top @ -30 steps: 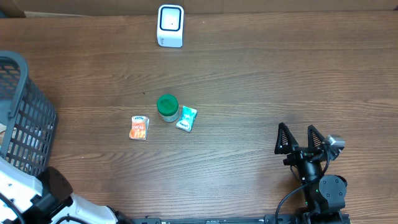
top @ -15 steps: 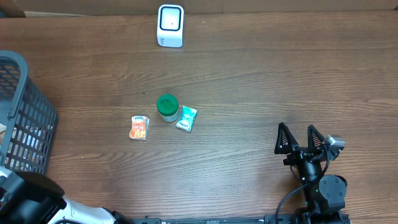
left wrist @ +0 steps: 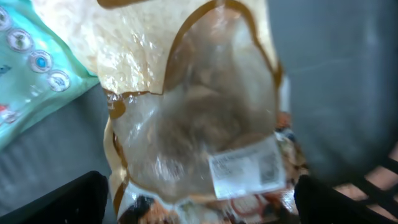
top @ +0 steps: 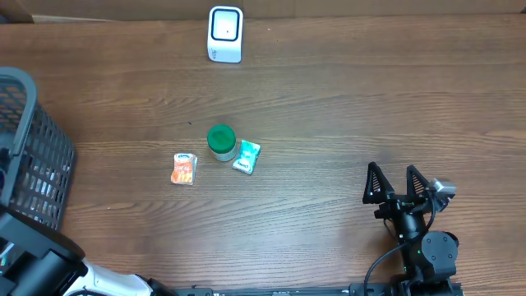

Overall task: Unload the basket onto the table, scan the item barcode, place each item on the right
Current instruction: 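Move the left gripper back into the basket toward the Pantree bag, then grasp the clear Pantree bag inside the basket with the left gripper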

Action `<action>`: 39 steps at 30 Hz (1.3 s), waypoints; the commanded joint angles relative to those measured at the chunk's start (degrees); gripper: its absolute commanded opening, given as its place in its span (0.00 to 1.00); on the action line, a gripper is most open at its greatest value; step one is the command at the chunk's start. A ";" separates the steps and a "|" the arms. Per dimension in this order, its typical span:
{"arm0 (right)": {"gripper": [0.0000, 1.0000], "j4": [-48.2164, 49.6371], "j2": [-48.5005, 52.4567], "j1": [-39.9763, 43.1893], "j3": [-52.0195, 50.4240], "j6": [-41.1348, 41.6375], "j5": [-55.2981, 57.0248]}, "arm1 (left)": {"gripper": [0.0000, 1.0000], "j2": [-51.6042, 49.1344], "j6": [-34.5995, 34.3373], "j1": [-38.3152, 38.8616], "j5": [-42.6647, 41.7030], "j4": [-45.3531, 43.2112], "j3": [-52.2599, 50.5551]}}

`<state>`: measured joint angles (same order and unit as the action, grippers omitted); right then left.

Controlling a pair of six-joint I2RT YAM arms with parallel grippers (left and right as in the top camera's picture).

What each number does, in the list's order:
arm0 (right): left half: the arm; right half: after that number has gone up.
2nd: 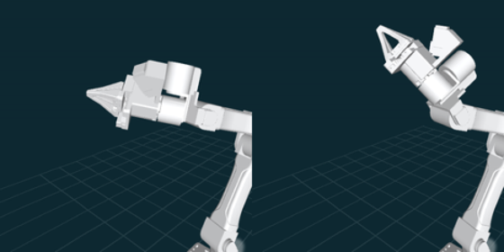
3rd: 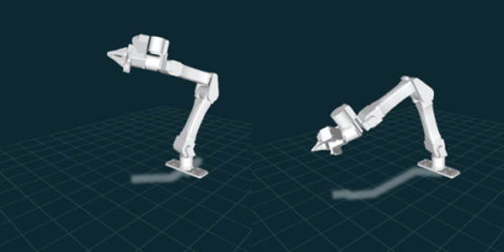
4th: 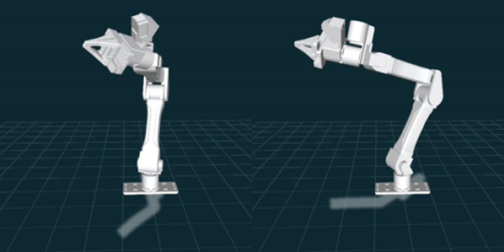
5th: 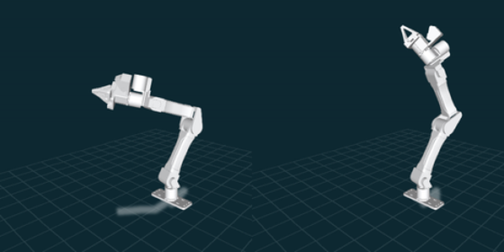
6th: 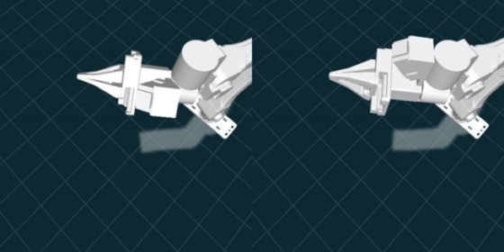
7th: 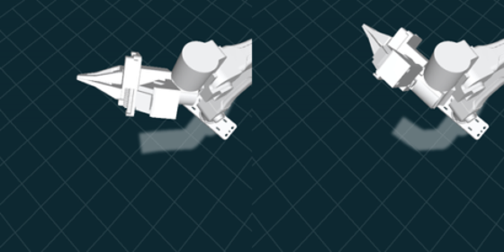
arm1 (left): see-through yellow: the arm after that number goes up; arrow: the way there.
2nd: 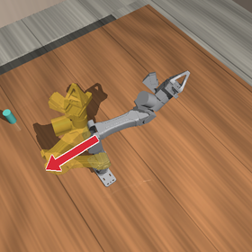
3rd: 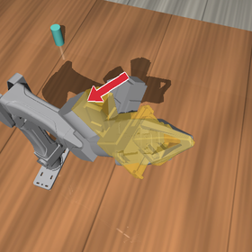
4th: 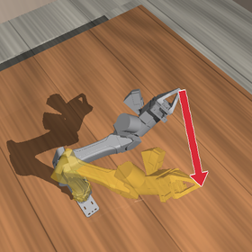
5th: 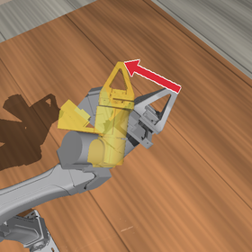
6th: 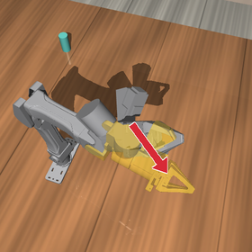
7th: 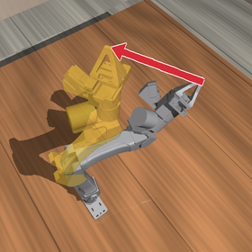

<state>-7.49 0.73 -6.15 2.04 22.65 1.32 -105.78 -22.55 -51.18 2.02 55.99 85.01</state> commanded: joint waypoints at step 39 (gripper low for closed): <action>1.00 0.31 -0.50 -0.44 -0.39 -0.22 -0.15 | 0.43 -7.19 -1.25 -2.47 0.92 -2.43 3.08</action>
<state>-7.49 0.73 -6.15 2.04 22.65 1.28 -113.23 -23.86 -53.36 2.39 51.05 83.46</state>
